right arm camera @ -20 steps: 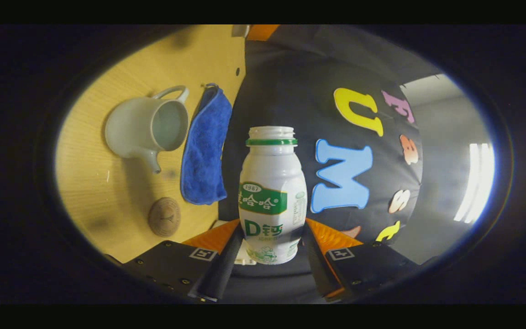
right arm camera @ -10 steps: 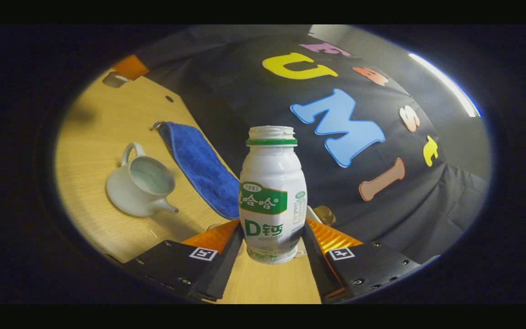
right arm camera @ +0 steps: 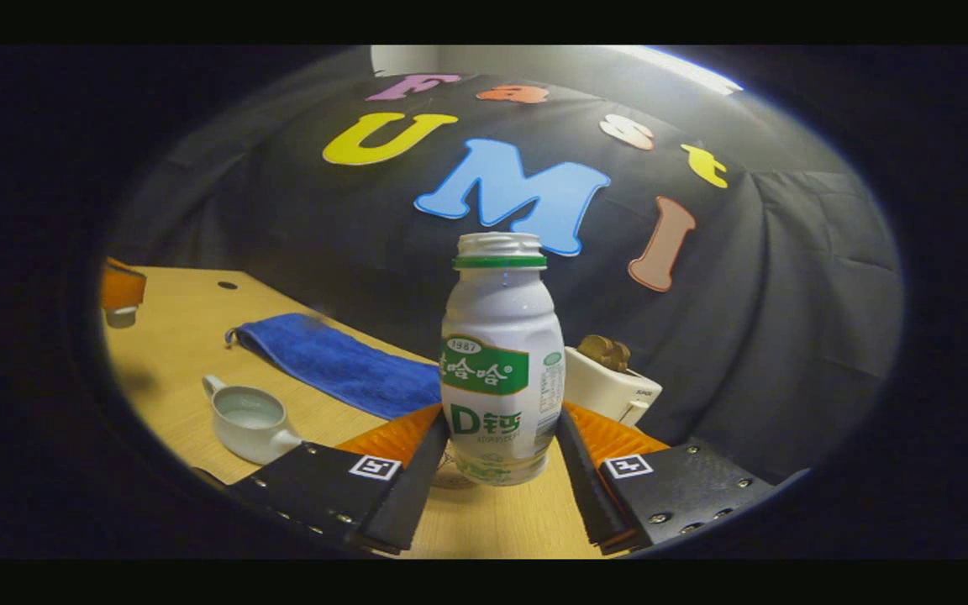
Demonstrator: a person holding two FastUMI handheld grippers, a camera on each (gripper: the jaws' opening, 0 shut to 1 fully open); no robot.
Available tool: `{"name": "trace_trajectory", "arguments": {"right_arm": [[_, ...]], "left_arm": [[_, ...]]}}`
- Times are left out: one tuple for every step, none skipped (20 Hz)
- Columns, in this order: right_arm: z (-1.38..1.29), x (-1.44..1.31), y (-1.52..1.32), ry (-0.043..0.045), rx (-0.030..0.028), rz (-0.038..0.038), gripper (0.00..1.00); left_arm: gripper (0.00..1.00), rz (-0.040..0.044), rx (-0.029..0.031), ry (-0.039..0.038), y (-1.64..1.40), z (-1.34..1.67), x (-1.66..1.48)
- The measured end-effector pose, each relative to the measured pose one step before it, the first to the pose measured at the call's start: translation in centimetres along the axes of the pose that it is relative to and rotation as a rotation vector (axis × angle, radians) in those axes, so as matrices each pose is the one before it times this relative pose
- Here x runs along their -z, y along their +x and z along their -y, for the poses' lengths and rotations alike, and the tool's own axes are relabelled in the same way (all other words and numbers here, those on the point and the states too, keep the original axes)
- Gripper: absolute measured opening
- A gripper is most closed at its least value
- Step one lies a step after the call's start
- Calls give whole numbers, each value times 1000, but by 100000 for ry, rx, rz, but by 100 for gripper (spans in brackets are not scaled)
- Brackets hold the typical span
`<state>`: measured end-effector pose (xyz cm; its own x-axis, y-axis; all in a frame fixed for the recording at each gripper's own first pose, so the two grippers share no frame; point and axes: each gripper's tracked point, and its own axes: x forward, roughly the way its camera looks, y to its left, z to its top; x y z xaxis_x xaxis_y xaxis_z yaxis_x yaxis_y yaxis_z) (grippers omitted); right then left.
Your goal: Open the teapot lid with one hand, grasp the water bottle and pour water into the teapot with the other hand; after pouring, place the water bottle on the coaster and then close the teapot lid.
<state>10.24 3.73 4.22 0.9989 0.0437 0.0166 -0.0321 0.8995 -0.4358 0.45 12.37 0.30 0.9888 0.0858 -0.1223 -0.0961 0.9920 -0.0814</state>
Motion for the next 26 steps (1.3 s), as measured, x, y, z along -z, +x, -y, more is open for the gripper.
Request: {"name": "trace_trajectory", "arguments": {"right_arm": [[320, 41, -118, 2477, 301, 452, 73], [142, -72, -11, 2405, -160, 734, 73], [143, -162, -28, 2127, 1, 540, 73], [139, -110, -23, 1076, 113, 435, 73], [310, -25, -55, 261, 257, 586, 73], [322, -64, -74, 331, 369, 591, 73], [280, 32, -56, 652, 241, 446, 74], [221, 120, -99, 1250, 3, -68, 74], [137, 211, -66, 1213, -203, -298, 73], [81, 174, -47, 1245, -205, -399, 73], [149, 99, -72, 1049, -125, -359, 73], [76, 22, -61, 934, -279, -255, 73], [-36, -5, 13, 723, -135, -161, 73], [45, -116, 8, 438, -136, 268, 73], [73, -25, -102, -4, 74, 269, 73], [102, -46, -71, 33, 61, 206, 73], [83, 86, 36, 198, 178, -48, 73], [49, -4, 64, 472, -47, -63, 73], [55, 73, -52, 191, -68, -130, 73], [66, -60, -34, 155, 57, 136, 73], [107, -98, -30, -113, 219, 129, 73], [49, -189, -96, 86, 83, 275, 73], [-26, -15, -19, 155, 20, 90, 73], [-8, -6, 21, 347, -130, -32, 73], [81, 107, -25, 276, -266, -72, 73], [-9, -35, 2, 259, -81, -24, 73]], "left_arm": [[15, 50, 857, 136, 430, 681, -132], [11, -169, 1439, 320, 476, 836, -173], [15, -537, 848, 592, 569, 745, 90], [15, -44, 334, 599, 496, 585, -241], [11, 421, 510, 316, 547, 578, -386], [15, 422, 913, -258, 504, 725, -261], [11, 269, 1180, -681, 542, 751, -161], [11, 74, 1072, -559, 536, 639, -149], [12, -93, 1043, -419, 549, 735, 70], [11, -147, 664, -342, 519, 646, 86], [11, 39, 981, -418, 481, 579, -10], [11, 16, 993, -270, 469, 646, 95], [11, 160, 574, 185, 520, 427, 86], [15, 52, 197, 445, 442, 444, 182], [11, -53, 53, 473, 469, 268, 234], [15, -90, 386, 177, 295, 348, 212], [15, 77, 359, 139, 284, 360, 250], [8, 109, 143, 469, 352, 232, 108], [12, -50, -42, 681, 248, 243, 151], [15, -334, 403, 721, 280, 195, 156], [11, -316, 264, 582, 204, 344, 359], [12, -319, 441, 659, 274, 280, 181], [12, -62, 381, 830, 69, 325, 165], [15, -18, 130, 1042, 182, 274, 158], [15, -193, 75, 1270, 113, 272, 278], [15, 40, -300, 1333, 135, 78, 148]]}}
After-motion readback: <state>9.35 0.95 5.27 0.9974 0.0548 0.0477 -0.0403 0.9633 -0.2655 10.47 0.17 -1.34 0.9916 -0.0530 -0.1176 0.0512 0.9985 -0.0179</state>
